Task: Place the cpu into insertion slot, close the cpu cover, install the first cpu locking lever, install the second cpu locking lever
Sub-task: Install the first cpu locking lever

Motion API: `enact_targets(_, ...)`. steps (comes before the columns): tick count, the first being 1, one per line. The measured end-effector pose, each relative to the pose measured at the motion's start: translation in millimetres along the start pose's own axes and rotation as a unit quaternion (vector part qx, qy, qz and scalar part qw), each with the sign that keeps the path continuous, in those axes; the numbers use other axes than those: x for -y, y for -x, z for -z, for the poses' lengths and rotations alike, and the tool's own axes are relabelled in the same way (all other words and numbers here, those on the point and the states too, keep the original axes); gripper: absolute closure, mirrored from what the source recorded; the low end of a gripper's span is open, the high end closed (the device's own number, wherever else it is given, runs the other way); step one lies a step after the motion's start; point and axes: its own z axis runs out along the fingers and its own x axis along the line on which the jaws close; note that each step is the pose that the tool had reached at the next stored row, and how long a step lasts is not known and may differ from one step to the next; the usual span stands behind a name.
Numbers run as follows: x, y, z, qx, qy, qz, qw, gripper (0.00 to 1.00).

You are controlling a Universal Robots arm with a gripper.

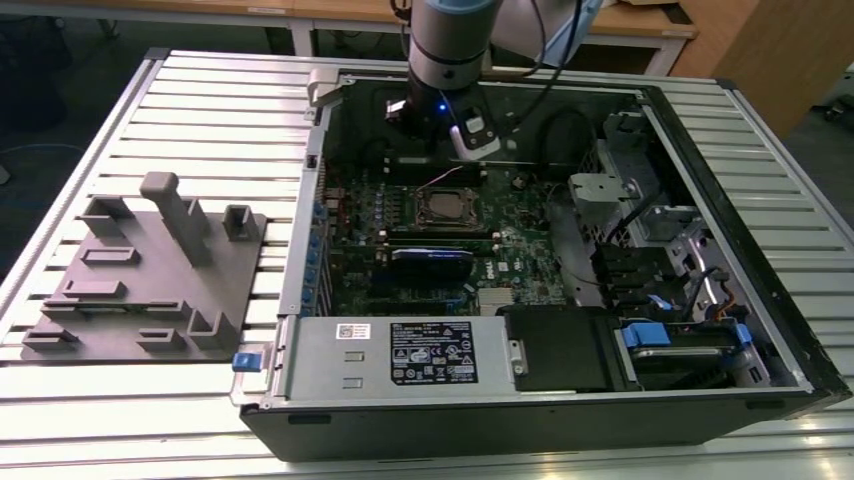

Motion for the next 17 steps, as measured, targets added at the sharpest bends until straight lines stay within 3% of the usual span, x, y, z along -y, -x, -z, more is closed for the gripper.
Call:
enact_targets(7, 6.4, 0.3, 0.9, 0.0014, -0.0032, -0.002, 0.99999, 0.89)
enact_targets(14, 12.4, 0.5, -3.6, 0.0075, -0.004, -0.008, 0.99993, 0.89)
enact_targets(17, 14.3, 0.6, -4.3, 0.0081, -0.0075, -0.008, 0.9999, 0.89)
